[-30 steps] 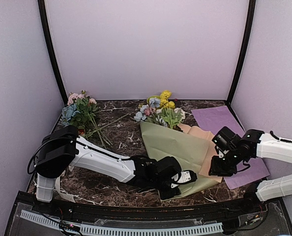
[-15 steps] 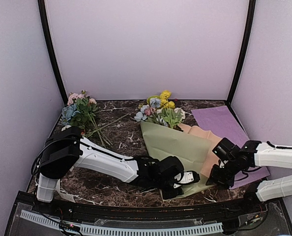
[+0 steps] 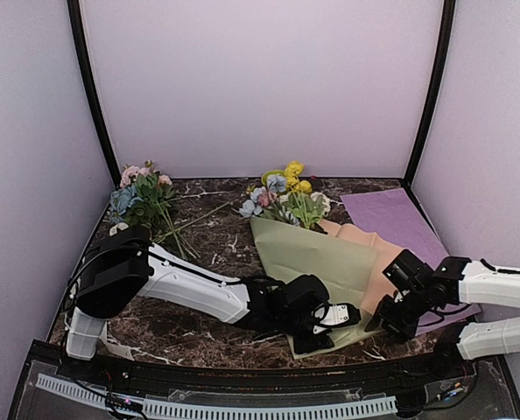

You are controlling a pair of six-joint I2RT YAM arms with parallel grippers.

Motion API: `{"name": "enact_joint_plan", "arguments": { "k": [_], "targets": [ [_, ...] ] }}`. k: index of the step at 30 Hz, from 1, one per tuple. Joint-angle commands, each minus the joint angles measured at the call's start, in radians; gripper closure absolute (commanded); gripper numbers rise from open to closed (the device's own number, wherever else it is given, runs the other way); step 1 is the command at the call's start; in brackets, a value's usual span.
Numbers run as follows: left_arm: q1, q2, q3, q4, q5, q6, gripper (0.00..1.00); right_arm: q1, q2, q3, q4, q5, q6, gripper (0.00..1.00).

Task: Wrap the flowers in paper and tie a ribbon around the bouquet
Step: Pick up the two-thirds-folded wrapping paper from the center of the board.

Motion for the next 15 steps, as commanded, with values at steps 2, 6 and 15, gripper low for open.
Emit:
{"name": "enact_joint_plan", "arguments": {
  "k": [2,6,15],
  "targets": [
    [0.008,0.011,0.030,0.000,0.063,0.013,0.63,0.000,0.106,0.015,0.061,0.013,-0.045,0.56],
    [0.008,0.010,0.035,-0.004,0.068,0.014,0.63,-0.002,0.128,0.020,0.057,0.026,-0.051,0.77],
    [0.048,0.009,0.037,0.049,0.168,-0.020,0.62,-0.004,0.005,0.005,0.039,0.081,-0.005,1.00]
  ]
}}
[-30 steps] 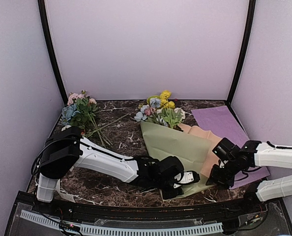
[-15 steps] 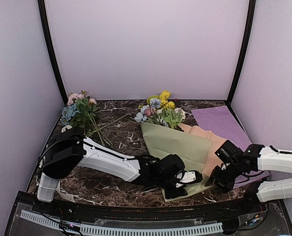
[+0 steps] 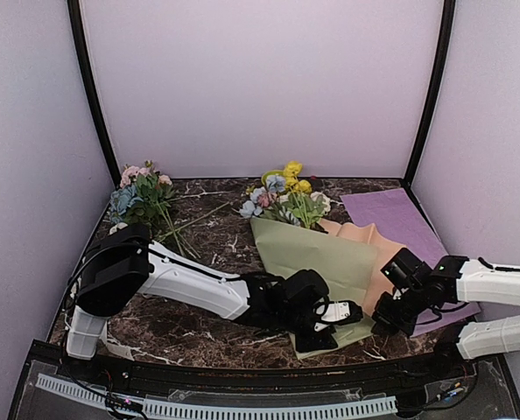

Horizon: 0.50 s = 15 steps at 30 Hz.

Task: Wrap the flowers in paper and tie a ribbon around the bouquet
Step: Pick up the two-thirds-folded wrapping paper from the center of the board.

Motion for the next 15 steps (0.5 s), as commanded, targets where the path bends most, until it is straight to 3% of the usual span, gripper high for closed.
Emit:
{"name": "enact_joint_plan", "arguments": {
  "k": [1,7,15],
  "targets": [
    [0.037,0.003,0.021,0.049,0.116,-0.026,0.61,-0.005,-0.050,-0.006,-0.009,0.071,0.012,1.00],
    [0.101,0.004,-0.006,0.169,0.325,-0.114,0.59,-0.004,-0.034,0.009,-0.034,0.090,-0.030,1.00],
    [0.109,0.043,0.051,0.081,0.168,-0.177,0.61,-0.004,-0.050,0.057,-0.071,0.158,-0.078,1.00]
  ]
}}
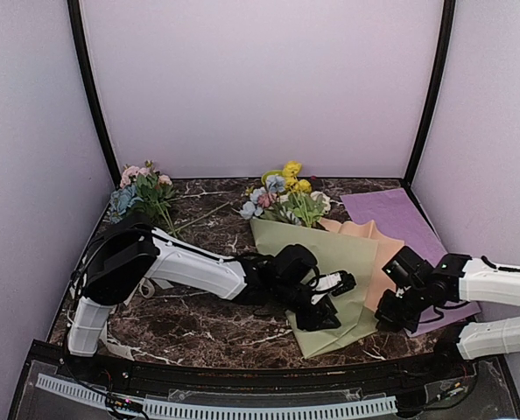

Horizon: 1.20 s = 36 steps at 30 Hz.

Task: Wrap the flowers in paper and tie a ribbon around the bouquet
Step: Pick up the two-thirds-folded wrapping paper from the center of the board, then fold the two-thirds-folded wrapping paper at the center of the board.

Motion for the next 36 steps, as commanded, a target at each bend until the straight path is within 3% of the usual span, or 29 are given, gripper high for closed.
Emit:
{"name": "enact_joint_plan", "arguments": {
  "k": [1,13,19,36],
  "targets": [
    [-0.010,0.029,0.044,-0.052,-0.053,-0.046,0.61,-0.003,-0.014,0.055,-0.040,0.076,-0.041,1.00],
    [-0.021,0.090,0.089,-0.092,-0.058,-0.061,0.59,0.024,-0.055,0.123,-0.064,0.140,-0.101,1.00],
    [-0.023,0.091,0.093,-0.094,0.001,-0.029,0.52,0.108,-0.079,0.193,-0.035,0.222,-0.127,1.00],
    [-0.024,0.090,0.074,-0.079,0.012,-0.016,0.50,0.333,0.017,0.295,0.103,0.309,-0.308,1.00]
  ]
}}
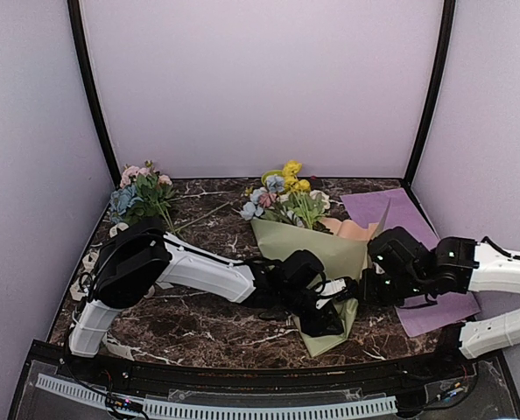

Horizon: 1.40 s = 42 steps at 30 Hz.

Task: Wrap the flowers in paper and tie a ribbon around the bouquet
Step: Fold the two-thirds-folded wrapping paper at the center of the board.

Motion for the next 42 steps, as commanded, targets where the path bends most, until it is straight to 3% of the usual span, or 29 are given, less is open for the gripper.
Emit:
{"name": "enact_joint_plan", "arguments": {
  "k": [1,7,11,14,19,26,31,42],
  "targets": [
    [-0.009,0.008,-0.007,-0.023,0.028,0.001,0.50,0.054,0.020,0.038,0.069,0.054,-0.078,1.00],
    [0.003,-0.001,-0.036,0.016,0.055,-0.017,0.49,0.059,-0.078,-0.102,0.253,-0.021,-0.112,1.00],
    [0.036,-0.026,-0.105,0.132,0.126,-0.119,0.49,0.058,-0.111,-0.178,0.385,-0.017,-0.176,1.00],
    [0.057,-0.031,-0.137,0.205,0.178,-0.184,0.47,0.059,-0.091,-0.211,0.482,-0.046,-0.248,1.00],
    [0.081,-0.039,-0.182,0.313,0.231,-0.263,0.46,0.060,-0.012,-0.204,0.482,-0.114,-0.398,1.00],
    [0.096,-0.069,-0.287,0.538,0.259,-0.368,0.41,0.060,0.059,-0.265,0.612,-0.206,-0.437,1.00],
    [0.096,-0.114,-0.370,0.673,0.175,-0.434,0.35,0.059,0.137,-0.285,0.657,-0.210,-0.453,1.00],
    [0.096,-0.312,-0.514,0.582,-0.082,-0.444,0.34,0.058,0.302,-0.295,0.674,-0.211,-0.471,1.00]
  ]
}}
